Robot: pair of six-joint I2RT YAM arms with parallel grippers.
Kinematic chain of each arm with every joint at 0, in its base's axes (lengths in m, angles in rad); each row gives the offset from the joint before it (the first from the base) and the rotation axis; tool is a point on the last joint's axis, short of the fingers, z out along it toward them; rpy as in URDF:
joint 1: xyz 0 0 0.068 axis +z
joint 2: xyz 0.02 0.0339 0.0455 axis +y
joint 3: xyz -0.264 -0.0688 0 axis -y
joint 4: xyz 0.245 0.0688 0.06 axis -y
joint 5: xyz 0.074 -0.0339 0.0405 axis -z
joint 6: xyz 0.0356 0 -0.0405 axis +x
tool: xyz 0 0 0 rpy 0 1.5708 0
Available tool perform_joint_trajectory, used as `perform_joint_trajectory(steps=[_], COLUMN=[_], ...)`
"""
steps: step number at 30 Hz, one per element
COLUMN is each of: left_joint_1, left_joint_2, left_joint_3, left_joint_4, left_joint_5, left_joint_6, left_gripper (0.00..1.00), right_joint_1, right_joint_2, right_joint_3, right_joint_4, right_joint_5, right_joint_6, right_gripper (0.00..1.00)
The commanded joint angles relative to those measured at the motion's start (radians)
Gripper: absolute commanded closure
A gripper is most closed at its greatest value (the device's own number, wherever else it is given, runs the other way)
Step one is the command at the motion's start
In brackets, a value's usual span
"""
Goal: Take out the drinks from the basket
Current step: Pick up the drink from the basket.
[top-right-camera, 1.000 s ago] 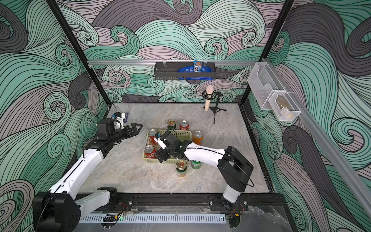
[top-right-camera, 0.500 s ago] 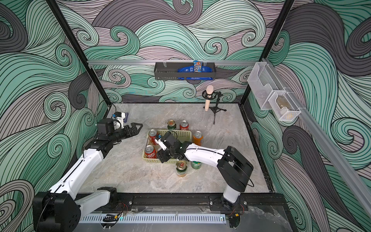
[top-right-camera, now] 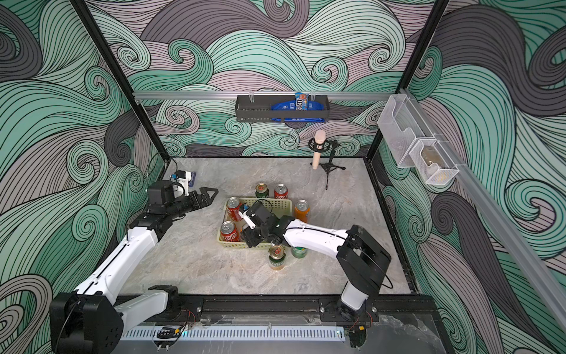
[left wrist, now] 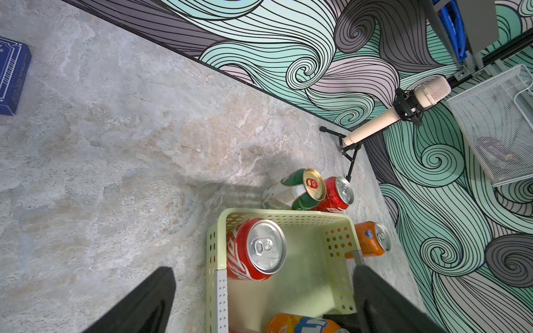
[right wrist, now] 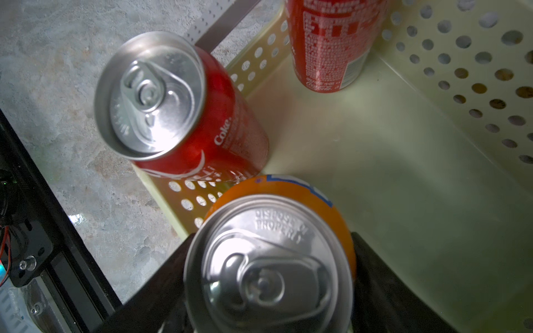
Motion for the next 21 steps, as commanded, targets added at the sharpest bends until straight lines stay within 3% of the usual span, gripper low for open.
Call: perform_joint_trajectory(steps=[1,8,21], left_joint_1=[0.008,0.003,-0.033], left_joint_2=[-0.009,-0.033,-0.092], left_joint_3=[-0.004,-0.02,0.022], left_joint_4=[0.038,0.085,-0.022], left_joint_5=[0.034,0.086,0.133], left_joint_6=[-0.009,-0.019,-0.059], left_gripper=[0.01,0.01,0.01], right_joint_1=[0.004,-0.001,-0.025], right_joint_2=[-0.078,-0.126,-0.213], right_joint_3=[0.015,0.03,0.039], right_joint_4=[0.055,0.056,0.054], right_joint_5=[0.037,0.051,0.027], right_joint_6=[0.011,0.009,0.013], right_gripper=[0.47,0.47,0.48])
